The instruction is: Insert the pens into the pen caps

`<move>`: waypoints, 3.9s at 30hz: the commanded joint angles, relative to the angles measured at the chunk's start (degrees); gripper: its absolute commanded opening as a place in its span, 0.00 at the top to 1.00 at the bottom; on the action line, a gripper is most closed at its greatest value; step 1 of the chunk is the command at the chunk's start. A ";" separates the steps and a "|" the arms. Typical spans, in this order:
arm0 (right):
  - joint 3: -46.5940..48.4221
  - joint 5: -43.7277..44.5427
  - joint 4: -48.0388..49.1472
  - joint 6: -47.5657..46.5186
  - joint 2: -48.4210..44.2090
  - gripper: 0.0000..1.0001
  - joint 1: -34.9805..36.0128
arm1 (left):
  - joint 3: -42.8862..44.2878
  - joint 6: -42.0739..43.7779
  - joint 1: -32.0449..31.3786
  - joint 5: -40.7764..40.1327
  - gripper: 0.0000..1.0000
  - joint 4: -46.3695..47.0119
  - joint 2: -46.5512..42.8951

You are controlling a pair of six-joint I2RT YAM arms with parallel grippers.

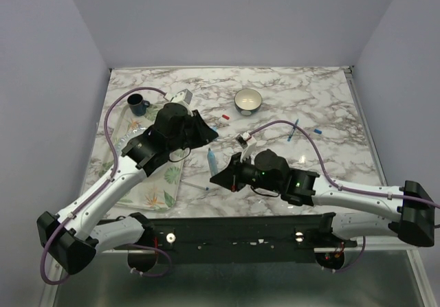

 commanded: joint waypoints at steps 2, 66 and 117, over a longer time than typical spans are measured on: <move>2.21 2.26 1.08 -0.19 0.98 0.99 0.63 | 1.67 -0.29 -0.25 -1.28 1.00 -1.36 -2.95; 7.94 12.03 -0.08 -7.92 0.46 0.99 0.63 | -4.04 2.17 -4.30 14.88 0.54 -0.40 -8.49; -4.03 -17.60 7.84 -12.49 -22.67 0.99 0.63 | -0.43 2.88 -4.21 38.36 0.67 22.28 -11.92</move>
